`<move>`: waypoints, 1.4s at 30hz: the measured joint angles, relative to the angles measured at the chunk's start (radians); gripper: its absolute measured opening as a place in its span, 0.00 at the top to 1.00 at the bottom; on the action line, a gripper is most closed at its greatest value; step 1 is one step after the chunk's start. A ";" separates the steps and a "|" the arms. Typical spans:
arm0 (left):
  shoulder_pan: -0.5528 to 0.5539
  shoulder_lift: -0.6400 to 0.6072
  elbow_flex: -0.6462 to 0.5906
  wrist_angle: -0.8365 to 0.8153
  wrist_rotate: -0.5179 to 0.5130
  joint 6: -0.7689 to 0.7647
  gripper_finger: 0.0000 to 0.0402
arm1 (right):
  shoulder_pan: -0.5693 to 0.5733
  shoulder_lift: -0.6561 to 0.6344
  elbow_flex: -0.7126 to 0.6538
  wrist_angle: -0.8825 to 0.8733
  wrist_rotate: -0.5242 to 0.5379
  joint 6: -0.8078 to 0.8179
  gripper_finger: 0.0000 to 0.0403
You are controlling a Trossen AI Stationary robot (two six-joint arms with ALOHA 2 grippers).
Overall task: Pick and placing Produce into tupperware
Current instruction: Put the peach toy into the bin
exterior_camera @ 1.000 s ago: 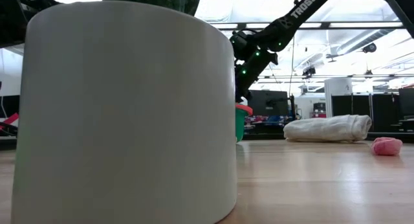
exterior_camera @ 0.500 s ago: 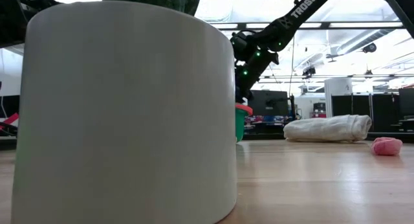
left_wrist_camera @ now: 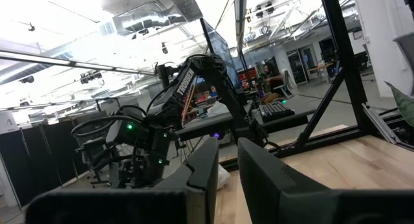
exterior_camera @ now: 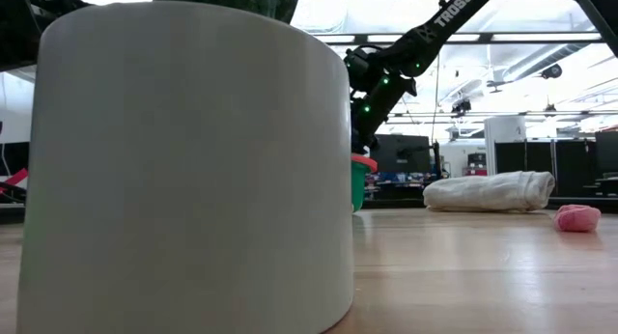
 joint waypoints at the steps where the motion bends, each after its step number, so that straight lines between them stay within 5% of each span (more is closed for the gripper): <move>1: 0.000 0.000 0.000 0.000 0.000 0.000 0.89 | 0.000 0.000 0.000 0.000 0.000 0.000 0.68; 14: 0.000 0.000 0.000 0.000 0.000 0.000 0.89 | 0.000 -0.005 0.008 0.002 -0.002 0.003 0.58; 22: 0.000 0.000 0.000 0.000 0.000 0.000 0.89 | 0.001 -0.077 0.072 0.003 -0.114 0.019 0.57; 34: 0.000 0.000 0.000 0.000 0.000 0.000 0.89 | 0.049 -0.385 0.093 -0.218 -0.141 0.001 0.57; 42: 0.000 0.000 0.000 0.000 0.000 0.000 0.89 | 0.216 -0.614 0.079 -0.356 -0.141 0.026 0.58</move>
